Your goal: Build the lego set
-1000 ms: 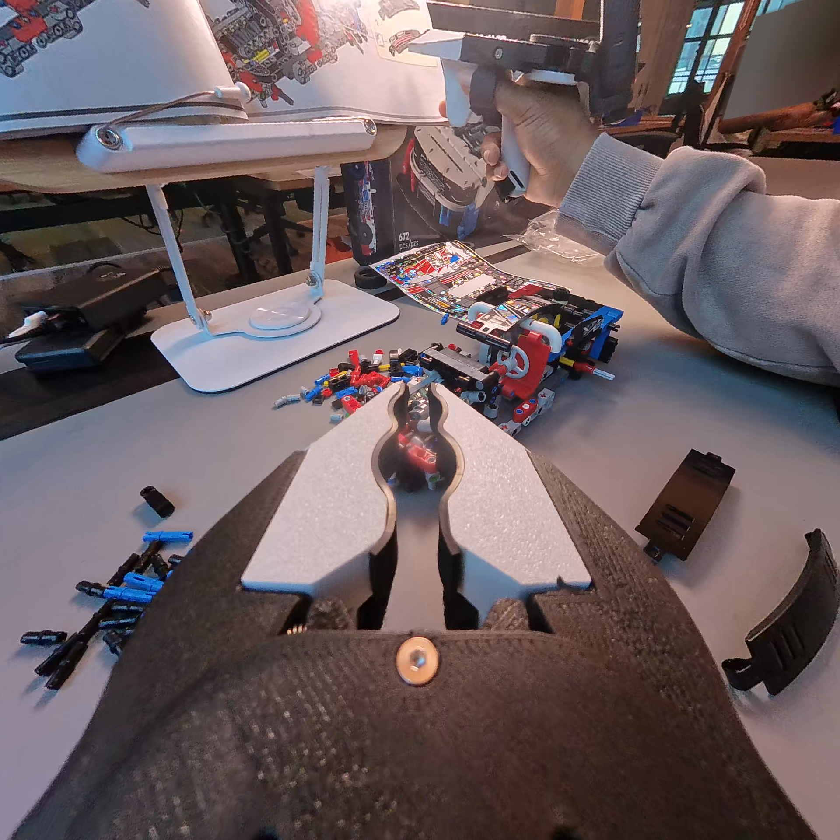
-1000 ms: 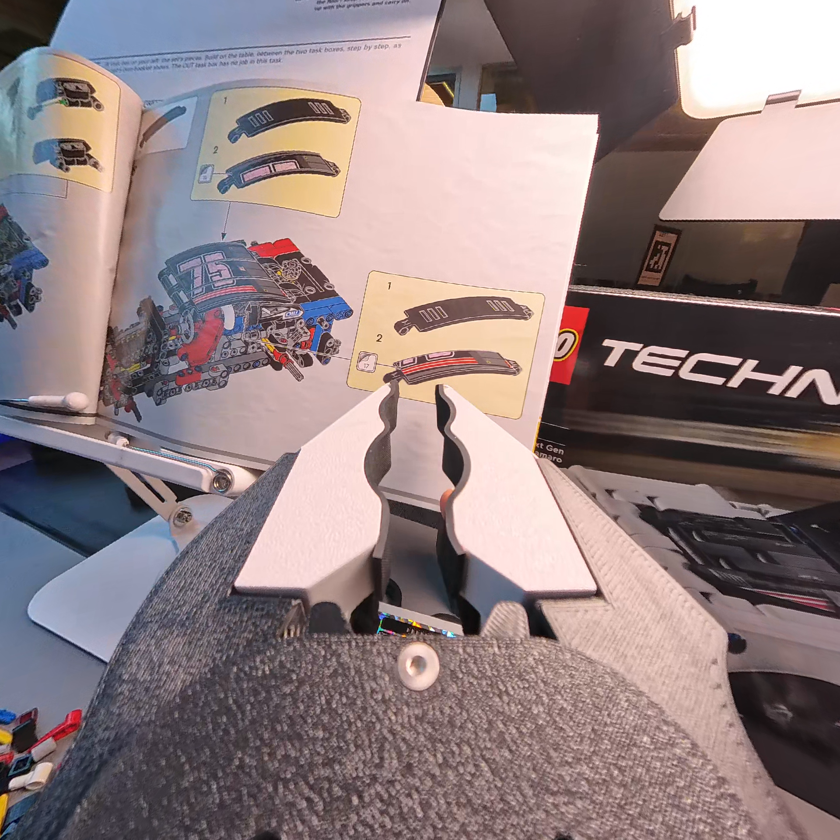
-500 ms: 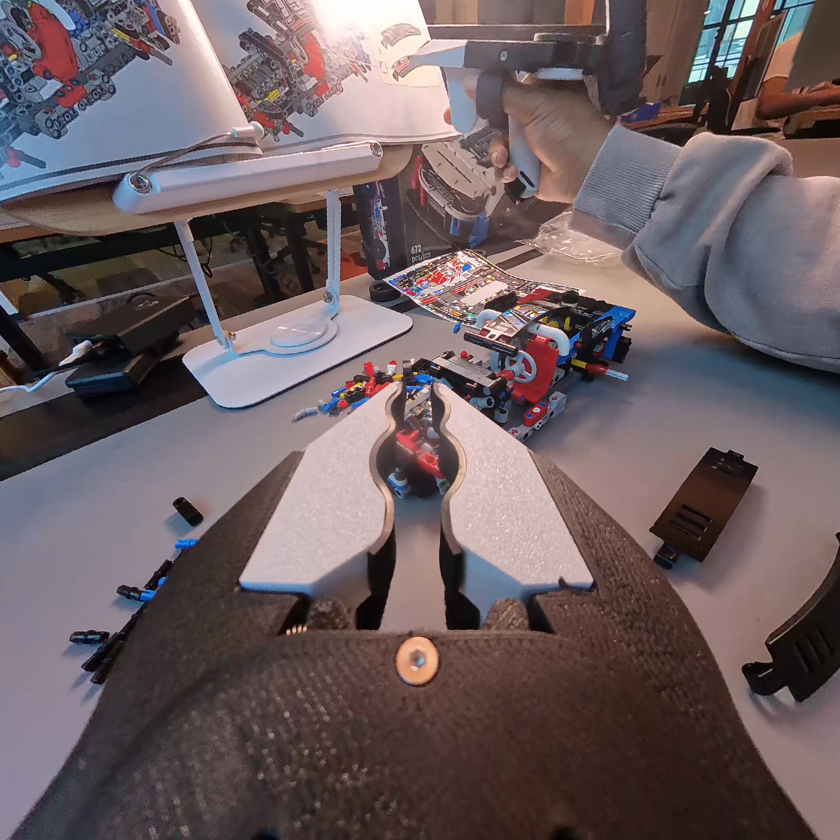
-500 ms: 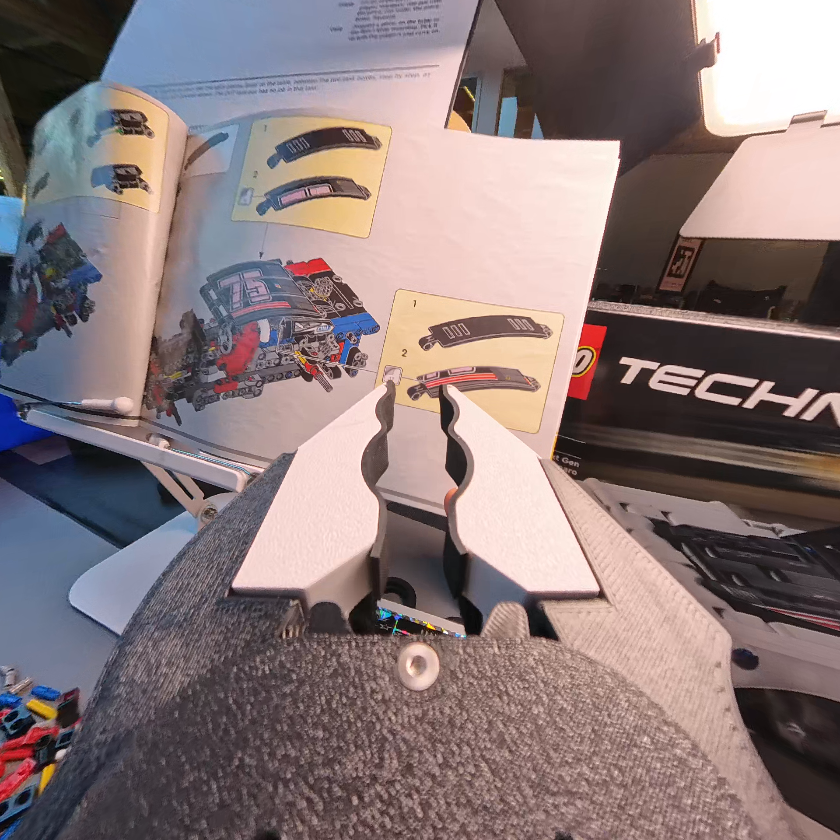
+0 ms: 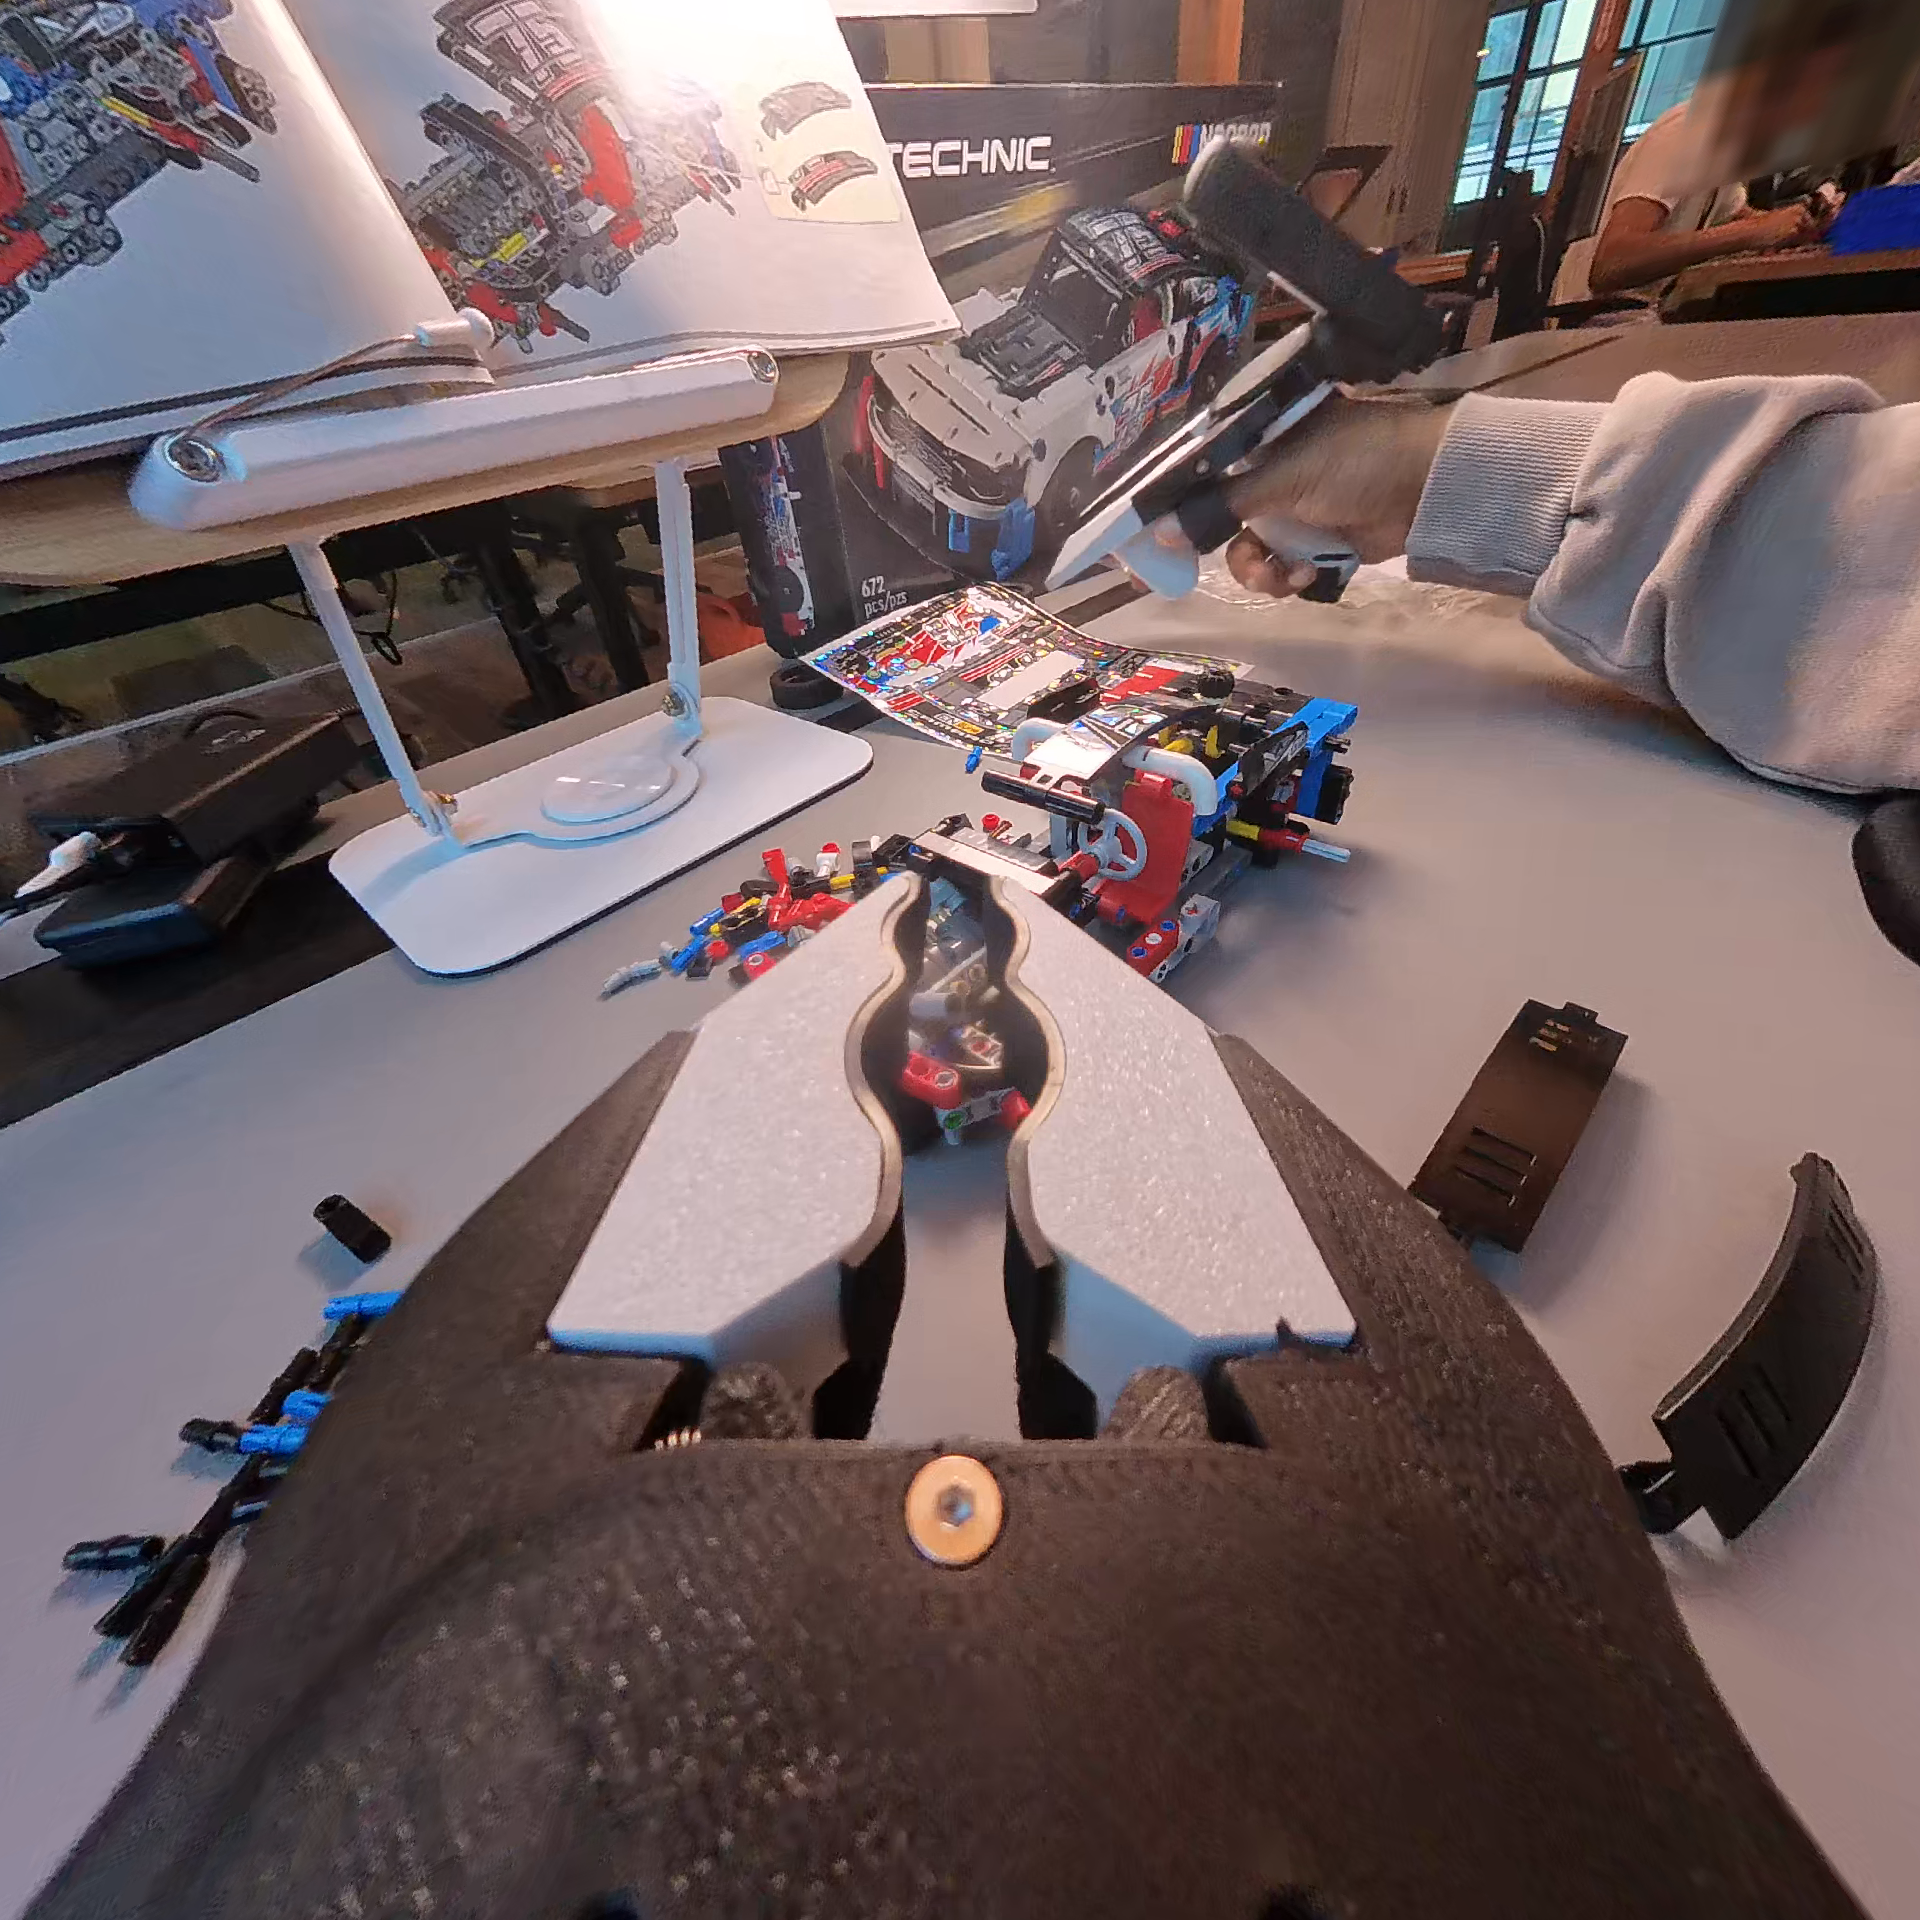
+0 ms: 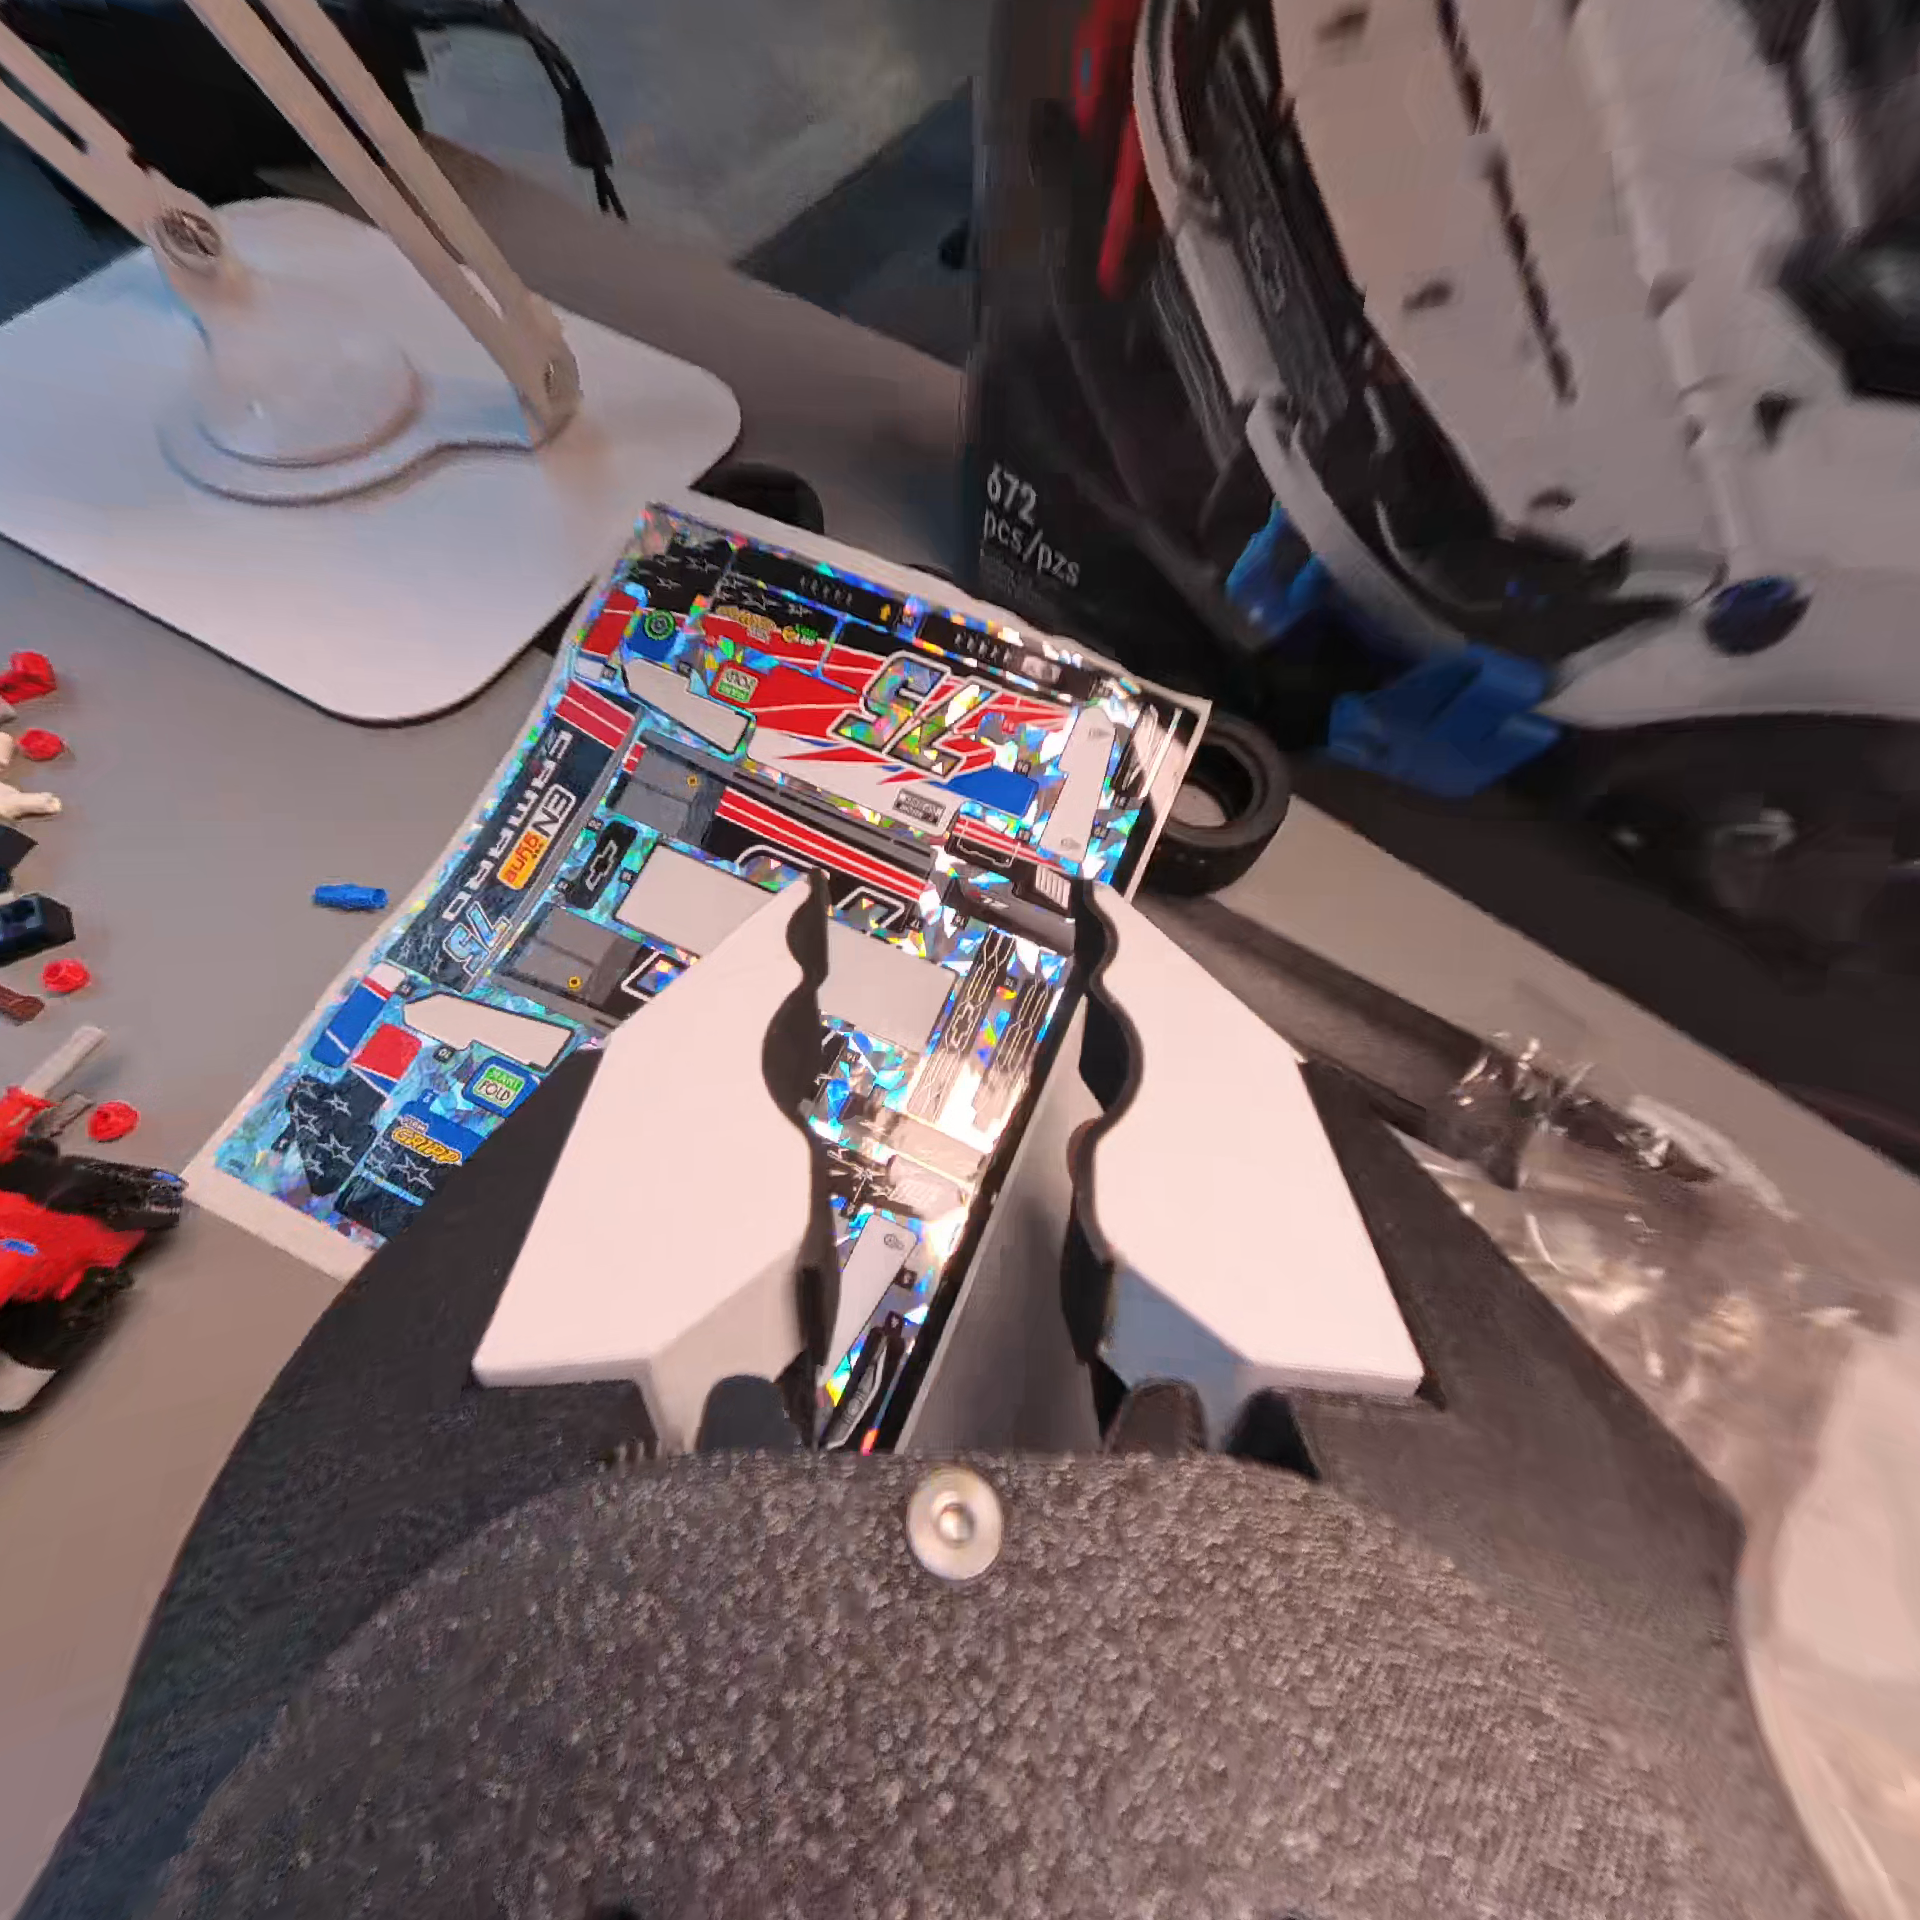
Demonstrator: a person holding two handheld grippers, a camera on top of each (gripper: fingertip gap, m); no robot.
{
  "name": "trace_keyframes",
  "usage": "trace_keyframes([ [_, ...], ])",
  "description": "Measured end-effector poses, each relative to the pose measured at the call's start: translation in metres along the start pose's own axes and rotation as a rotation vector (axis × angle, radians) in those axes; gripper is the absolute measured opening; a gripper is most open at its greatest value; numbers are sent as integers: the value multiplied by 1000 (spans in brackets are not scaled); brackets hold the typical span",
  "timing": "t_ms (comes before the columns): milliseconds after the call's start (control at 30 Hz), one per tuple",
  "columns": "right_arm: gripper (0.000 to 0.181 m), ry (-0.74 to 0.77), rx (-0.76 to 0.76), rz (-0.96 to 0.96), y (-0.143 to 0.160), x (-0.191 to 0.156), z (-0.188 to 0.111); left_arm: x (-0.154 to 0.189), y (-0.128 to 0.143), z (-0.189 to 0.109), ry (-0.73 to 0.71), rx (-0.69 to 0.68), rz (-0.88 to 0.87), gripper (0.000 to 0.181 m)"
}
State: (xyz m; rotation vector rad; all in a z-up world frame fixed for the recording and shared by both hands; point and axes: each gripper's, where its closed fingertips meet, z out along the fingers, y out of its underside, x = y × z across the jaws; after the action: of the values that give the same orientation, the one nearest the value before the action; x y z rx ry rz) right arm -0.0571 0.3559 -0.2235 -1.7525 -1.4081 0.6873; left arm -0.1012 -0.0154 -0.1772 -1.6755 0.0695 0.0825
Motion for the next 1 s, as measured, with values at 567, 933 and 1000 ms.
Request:
trace_keyframes([
  [567,27,-66,-327,251,30,16,34,-2,2,-3,3,-8,-8,7],
  [933,0,-202,34,109,-68,-18,-53,2,-2,-7,18,1,7,6],
  [1000,0,-132,0,26,-63,-21,-83,4,-2,-7,27,1,9,7],
])
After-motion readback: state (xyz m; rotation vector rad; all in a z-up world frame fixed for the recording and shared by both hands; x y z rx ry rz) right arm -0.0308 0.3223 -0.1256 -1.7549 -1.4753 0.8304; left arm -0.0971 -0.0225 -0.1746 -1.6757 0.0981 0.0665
